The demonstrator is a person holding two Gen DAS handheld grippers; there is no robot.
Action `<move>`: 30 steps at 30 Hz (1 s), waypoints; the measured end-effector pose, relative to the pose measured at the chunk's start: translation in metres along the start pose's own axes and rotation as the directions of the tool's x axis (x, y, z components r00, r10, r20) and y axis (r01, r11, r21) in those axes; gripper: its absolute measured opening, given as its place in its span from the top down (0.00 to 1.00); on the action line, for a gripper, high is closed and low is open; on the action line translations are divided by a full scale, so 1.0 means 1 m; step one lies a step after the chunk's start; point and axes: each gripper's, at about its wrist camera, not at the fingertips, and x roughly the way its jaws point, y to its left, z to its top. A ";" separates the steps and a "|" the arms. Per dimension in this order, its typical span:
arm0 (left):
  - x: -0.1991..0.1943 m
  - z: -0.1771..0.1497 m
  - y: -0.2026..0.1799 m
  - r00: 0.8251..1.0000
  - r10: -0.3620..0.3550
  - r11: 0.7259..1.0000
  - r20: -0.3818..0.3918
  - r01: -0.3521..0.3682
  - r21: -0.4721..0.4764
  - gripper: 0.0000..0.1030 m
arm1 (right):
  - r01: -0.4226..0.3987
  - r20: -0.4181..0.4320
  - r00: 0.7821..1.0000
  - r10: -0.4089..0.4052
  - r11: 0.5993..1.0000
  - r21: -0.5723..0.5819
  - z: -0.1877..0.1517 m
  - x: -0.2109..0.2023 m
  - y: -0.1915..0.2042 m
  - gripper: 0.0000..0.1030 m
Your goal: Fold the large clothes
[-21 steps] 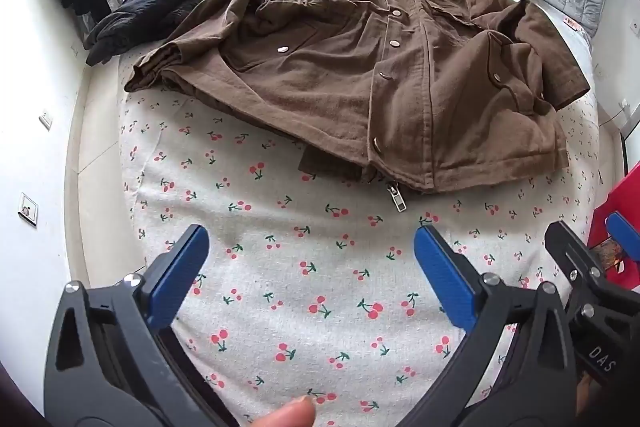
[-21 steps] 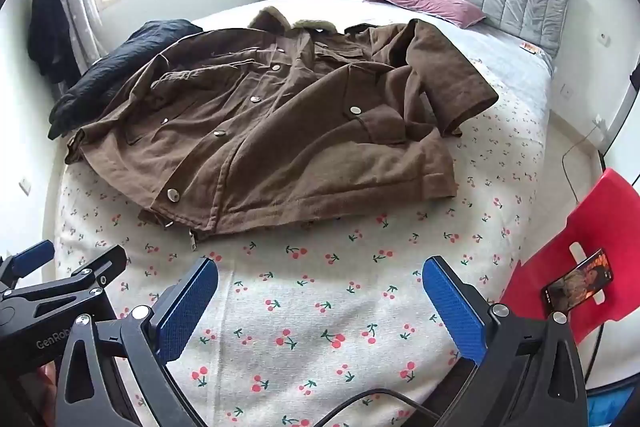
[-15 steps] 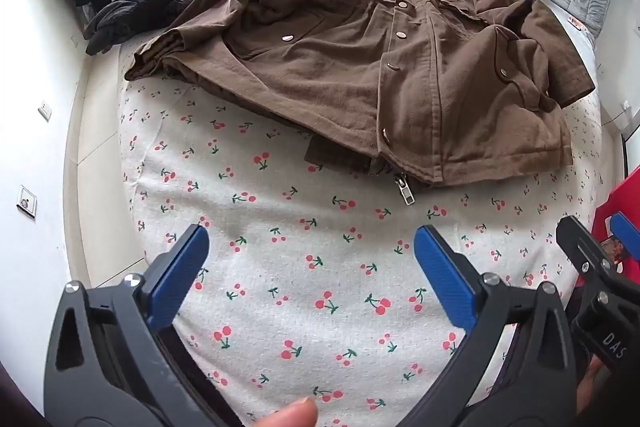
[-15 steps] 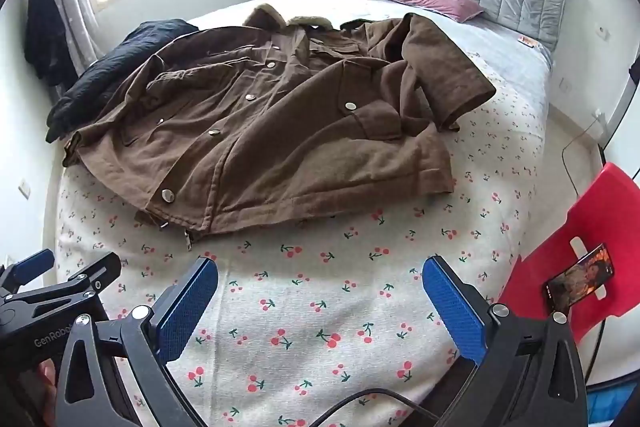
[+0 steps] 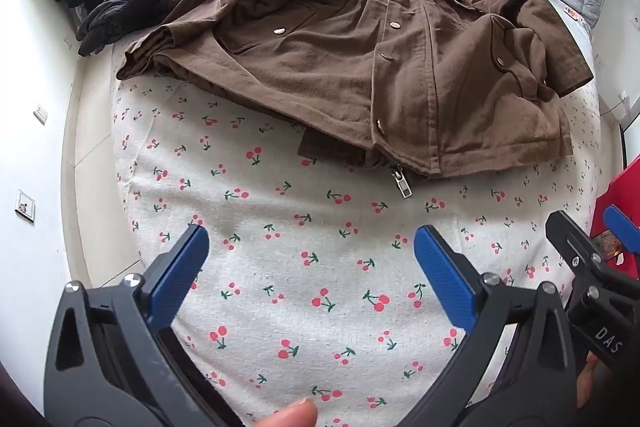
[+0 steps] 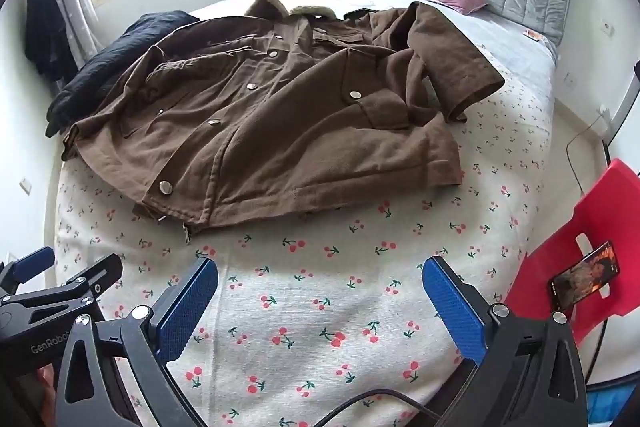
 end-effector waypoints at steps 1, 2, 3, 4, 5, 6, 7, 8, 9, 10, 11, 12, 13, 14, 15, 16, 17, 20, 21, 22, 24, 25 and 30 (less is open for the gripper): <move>0.000 0.000 0.000 1.000 0.001 1.000 -0.001 -0.001 -0.001 0.01 | 0.000 -0.001 1.000 0.000 1.000 -0.001 0.000 0.000 0.000 0.00; 0.001 0.000 0.000 1.000 0.002 1.000 -0.002 -0.002 -0.001 0.01 | -0.001 -0.002 1.000 0.001 1.000 -0.003 0.000 0.001 0.001 0.00; 0.001 0.000 0.000 1.000 0.001 1.000 -0.002 -0.001 0.000 0.01 | -0.002 -0.003 1.000 0.002 1.000 -0.005 0.000 0.001 0.001 0.00; 0.002 0.000 0.000 1.000 0.001 1.000 -0.005 -0.001 0.000 0.01 | -0.001 -0.005 1.000 0.001 1.000 -0.006 0.000 0.002 0.002 0.00; 0.002 0.000 0.000 1.000 0.000 1.000 -0.007 0.000 0.000 0.01 | -0.002 -0.007 1.000 0.002 1.000 -0.006 0.000 0.003 0.002 0.00; 0.003 0.000 0.000 1.000 -0.001 1.000 -0.009 0.001 0.001 0.01 | -0.003 -0.009 1.000 0.003 1.000 -0.007 0.000 0.004 0.003 0.00; 0.003 0.001 0.000 1.000 -0.001 1.000 -0.010 0.001 0.001 0.01 | -0.003 -0.010 1.000 0.003 1.000 -0.008 0.000 0.004 0.003 0.00; 0.004 0.001 0.000 1.000 -0.001 1.000 -0.010 0.001 0.001 0.01 | -0.003 -0.011 1.000 0.003 1.000 -0.009 0.000 0.005 0.004 0.00; 0.004 0.001 0.000 1.000 0.000 1.000 -0.010 0.000 0.001 0.01 | -0.003 -0.011 1.000 0.003 1.000 -0.010 0.000 0.005 0.004 0.00; 0.004 0.001 0.000 1.000 0.001 1.000 -0.012 -0.001 0.002 0.01 | -0.003 -0.012 1.000 0.003 1.000 -0.011 0.000 0.006 0.004 0.00; 0.004 0.001 0.000 1.000 -0.001 1.000 -0.013 0.001 0.003 0.01 | -0.003 -0.013 1.000 0.002 1.000 -0.012 0.000 0.006 0.004 0.00; 0.004 0.002 0.001 1.000 -0.002 1.000 -0.015 0.002 0.004 0.01 | -0.003 -0.013 1.000 0.003 1.000 -0.011 0.001 0.006 0.004 0.00; 0.005 0.002 0.001 1.000 -0.003 1.000 -0.016 0.003 0.006 0.01 | -0.003 -0.014 1.000 0.003 1.000 -0.011 0.001 0.007 0.004 0.00; 0.005 0.002 0.000 1.000 -0.003 1.000 -0.016 0.003 0.008 0.01 | -0.003 -0.013 1.000 0.002 1.000 -0.012 0.001 0.006 0.004 0.00; 0.005 0.002 0.000 1.000 -0.002 1.000 -0.017 0.002 0.010 0.01 | -0.002 -0.014 1.000 0.002 1.000 -0.012 0.001 0.007 0.004 0.00; 0.006 0.003 0.000 1.000 -0.002 1.000 -0.018 0.002 0.012 0.01 | -0.001 -0.014 1.000 0.001 1.000 -0.011 0.001 0.007 0.005 0.00; 0.006 0.003 0.000 1.000 -0.002 1.000 -0.018 0.003 0.013 0.01 | -0.002 -0.014 1.000 0.001 1.000 -0.011 0.001 0.008 0.005 0.00; 0.007 0.003 -0.001 1.000 -0.003 1.000 -0.019 0.003 0.014 0.01 | -0.001 -0.016 1.000 0.001 1.000 -0.013 0.001 0.008 0.005 0.00; 0.007 0.003 -0.001 1.000 -0.003 1.000 -0.018 0.004 0.014 0.01 | -0.002 -0.016 1.000 0.002 1.000 -0.013 0.001 0.008 0.005 0.00; 0.007 0.003 -0.002 1.000 -0.003 1.000 -0.018 0.003 0.015 0.01 | -0.002 -0.016 1.000 0.002 1.000 -0.013 0.001 0.008 0.005 0.00; 0.007 0.003 -0.002 1.000 -0.003 1.000 -0.018 0.004 0.015 0.01 | -0.002 -0.017 1.000 0.002 1.000 -0.013 0.002 0.008 0.005 0.00; 0.007 0.003 -0.002 1.000 -0.004 1.000 -0.018 0.004 0.016 0.01 | -0.001 -0.017 1.000 0.001 1.000 -0.013 0.002 0.008 0.005 0.00; 0.007 0.003 -0.003 1.000 -0.005 1.000 -0.019 0.005 0.016 0.01 | -0.004 -0.016 1.000 0.004 1.000 -0.012 0.002 0.008 0.005 0.00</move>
